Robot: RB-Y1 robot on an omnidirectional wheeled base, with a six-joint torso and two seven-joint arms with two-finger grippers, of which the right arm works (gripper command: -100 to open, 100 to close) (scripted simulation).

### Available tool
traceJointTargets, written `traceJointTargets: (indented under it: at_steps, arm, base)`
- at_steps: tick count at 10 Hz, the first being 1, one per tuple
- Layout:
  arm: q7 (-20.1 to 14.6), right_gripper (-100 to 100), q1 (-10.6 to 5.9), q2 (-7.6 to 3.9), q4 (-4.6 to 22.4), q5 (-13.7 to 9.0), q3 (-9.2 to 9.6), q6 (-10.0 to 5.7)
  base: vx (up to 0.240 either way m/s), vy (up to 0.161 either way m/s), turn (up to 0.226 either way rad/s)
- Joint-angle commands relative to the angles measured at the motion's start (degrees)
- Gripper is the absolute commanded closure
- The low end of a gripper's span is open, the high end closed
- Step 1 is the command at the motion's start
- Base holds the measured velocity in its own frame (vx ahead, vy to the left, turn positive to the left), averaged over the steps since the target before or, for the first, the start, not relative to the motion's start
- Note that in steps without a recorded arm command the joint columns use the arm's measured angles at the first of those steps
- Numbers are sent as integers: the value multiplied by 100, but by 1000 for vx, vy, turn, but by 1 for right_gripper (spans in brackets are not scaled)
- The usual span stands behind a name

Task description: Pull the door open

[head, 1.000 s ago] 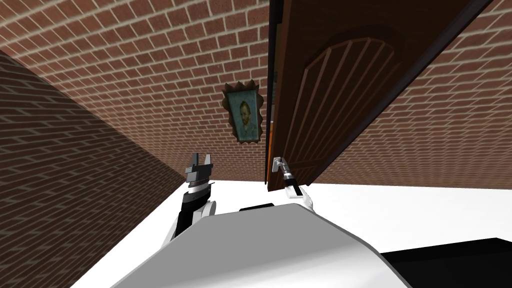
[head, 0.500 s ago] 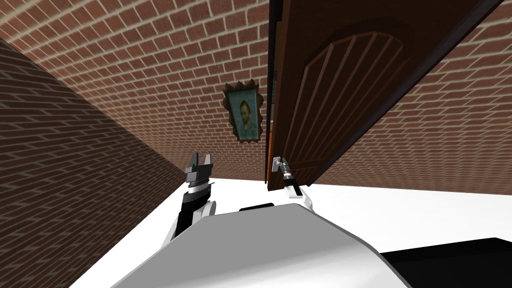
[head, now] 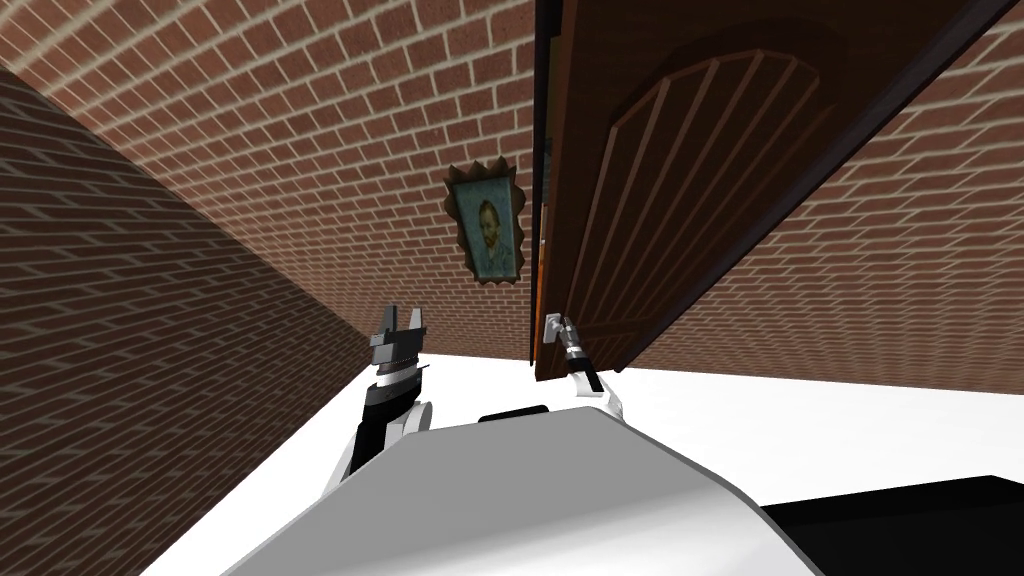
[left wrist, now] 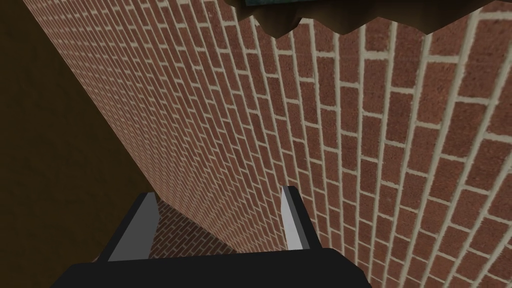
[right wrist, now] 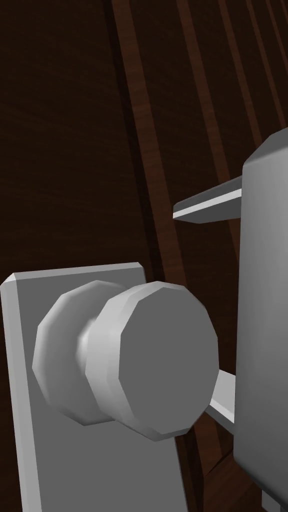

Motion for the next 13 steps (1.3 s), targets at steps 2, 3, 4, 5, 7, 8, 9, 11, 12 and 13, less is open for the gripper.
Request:
traceJointTargets:
  at_steps: [2, 3, 4, 5, 7, 8, 9, 11, 12, 13]
  arm:
    - [-31, 100, -104, 83, -90, 20, 162, -59]
    - [-31, 100, -104, 83, -90, 20, 162, -59]
    - [-179, 100, -101, 85, -111, -266, 241, -59]
    - [-179, 100, -101, 85, -111, -266, 241, -59]
    - [-179, 100, -101, 85, -111, -266, 241, -59]
    - [-179, 100, -101, 85, -111, -266, 241, -59]
    - [-179, 100, -101, 85, -111, -266, 241, -59]
    - [-179, 100, -101, 85, -111, -266, 241, -59]
    - [-179, 100, -101, 85, -111, -266, 241, -59]
    - [-179, 100, -101, 85, -111, -266, 241, -59]
  base:
    - [4, 4, -4]
    - [8, 6, -8]
    - [-34, -14, 70]
    - [-51, -32, 39]
    - [-17, -16, 21]
    - [6, 2, -7]
    - [14, 7, 15]
    - [-5, 2, -11]
    - [4, 9, 1]
    - [10, -9, 3]
